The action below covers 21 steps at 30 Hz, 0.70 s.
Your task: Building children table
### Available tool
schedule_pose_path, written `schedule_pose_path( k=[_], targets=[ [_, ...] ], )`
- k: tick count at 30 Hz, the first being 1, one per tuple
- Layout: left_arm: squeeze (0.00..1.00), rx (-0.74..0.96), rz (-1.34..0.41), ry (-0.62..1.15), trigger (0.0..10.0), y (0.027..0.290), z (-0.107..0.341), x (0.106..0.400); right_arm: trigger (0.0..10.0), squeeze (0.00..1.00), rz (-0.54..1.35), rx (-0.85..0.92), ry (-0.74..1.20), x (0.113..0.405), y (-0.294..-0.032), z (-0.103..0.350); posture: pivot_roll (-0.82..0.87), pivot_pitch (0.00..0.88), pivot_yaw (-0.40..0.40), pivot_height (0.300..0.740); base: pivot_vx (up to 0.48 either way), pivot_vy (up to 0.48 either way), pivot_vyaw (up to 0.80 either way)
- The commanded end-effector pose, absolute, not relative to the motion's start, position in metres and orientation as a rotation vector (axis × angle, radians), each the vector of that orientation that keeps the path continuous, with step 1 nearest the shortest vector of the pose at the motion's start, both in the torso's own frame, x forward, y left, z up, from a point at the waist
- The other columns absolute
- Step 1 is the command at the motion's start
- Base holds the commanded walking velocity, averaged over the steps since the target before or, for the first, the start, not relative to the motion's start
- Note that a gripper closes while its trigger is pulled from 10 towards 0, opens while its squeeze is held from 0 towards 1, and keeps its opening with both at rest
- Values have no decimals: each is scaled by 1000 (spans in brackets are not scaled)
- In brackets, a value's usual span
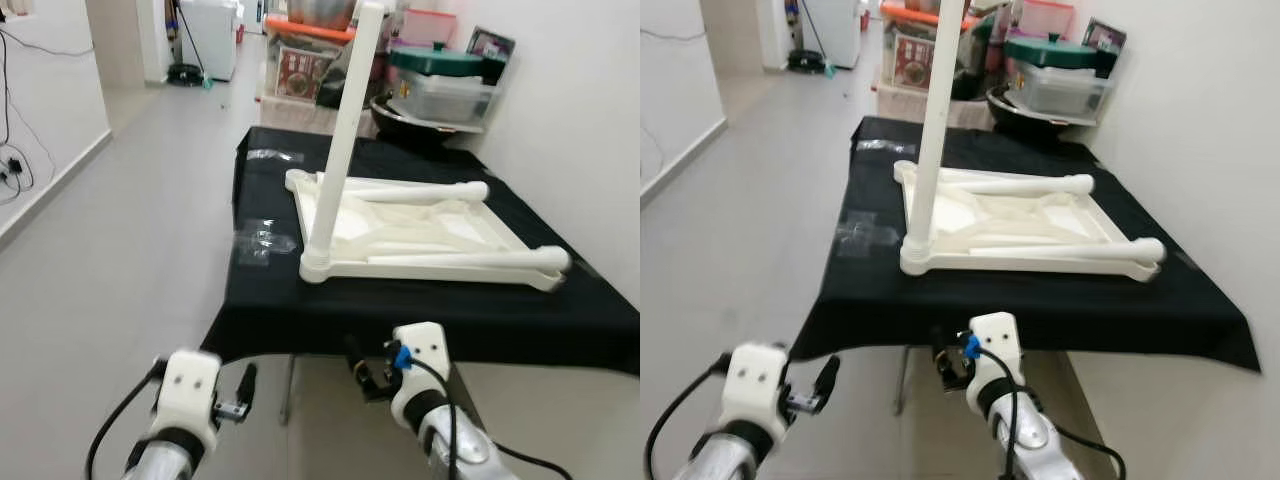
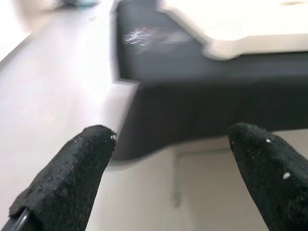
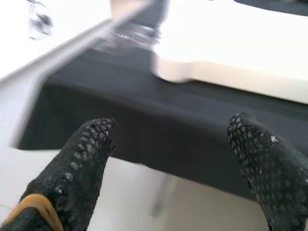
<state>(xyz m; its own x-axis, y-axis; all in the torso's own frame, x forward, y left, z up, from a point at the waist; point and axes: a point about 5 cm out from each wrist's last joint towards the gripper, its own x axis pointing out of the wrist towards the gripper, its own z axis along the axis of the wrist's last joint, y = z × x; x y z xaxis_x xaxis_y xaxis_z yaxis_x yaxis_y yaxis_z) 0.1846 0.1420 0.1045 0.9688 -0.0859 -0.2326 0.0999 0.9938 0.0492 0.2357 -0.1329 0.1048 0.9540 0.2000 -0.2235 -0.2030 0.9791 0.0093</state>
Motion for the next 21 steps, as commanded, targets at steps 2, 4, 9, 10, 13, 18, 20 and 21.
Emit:
schedule_pose_path(
  k=[2, 4, 9, 10, 13, 18, 20, 21],
  targets=[
    [0, 83, -60, 241, 10000, 148, 102, 185, 10000, 0, 154, 11, 233, 237, -142, 102, 99, 0, -133, 740, 0, 0, 0],
    [0, 83, -54, 238, 10000, 149, 103, 185, 10000, 0, 148, 8, 221, 238, -143, 104, 98, 0, -132, 740, 0, 0, 0],
    [0, 93, -74, 229, 10000, 146, 103, 188, 10000, 0, 149, -10, 217, 238, -141, 103, 97, 0, -133, 740, 0, 0, 0],
    [0, 96, -83, 231, 10000, 145, 103, 189, 10000, 0, 149, -10, 220, 239, -141, 103, 94, 0, -130, 740, 0, 0, 0],
    [0, 97, -92, 231, 10000, 144, 102, 190, 10000, 0, 146, -6, 225, 240, -141, 102, 90, 0, -127, 740, 0, 0, 0],
    [0, 98, -86, 228, 10000, 144, 103, 190, 10000, 0, 145, -9, 228, 240, -140, 102, 91, 0, -122, 740, 0, 0, -473],
    [0, 99, -74, 219, 10000, 146, 105, 191, 10000, 0, 143, -13, 228, 241, -140, 102, 92, 0, -126, 740, 0, 0, -788],
    [0, 99, -74, 219, 10000, 146, 105, 191, 10000, 0, 143, -13, 228, 241, -140, 102, 92, 0, -126, 740, 0, 0, -788]
  ],
)
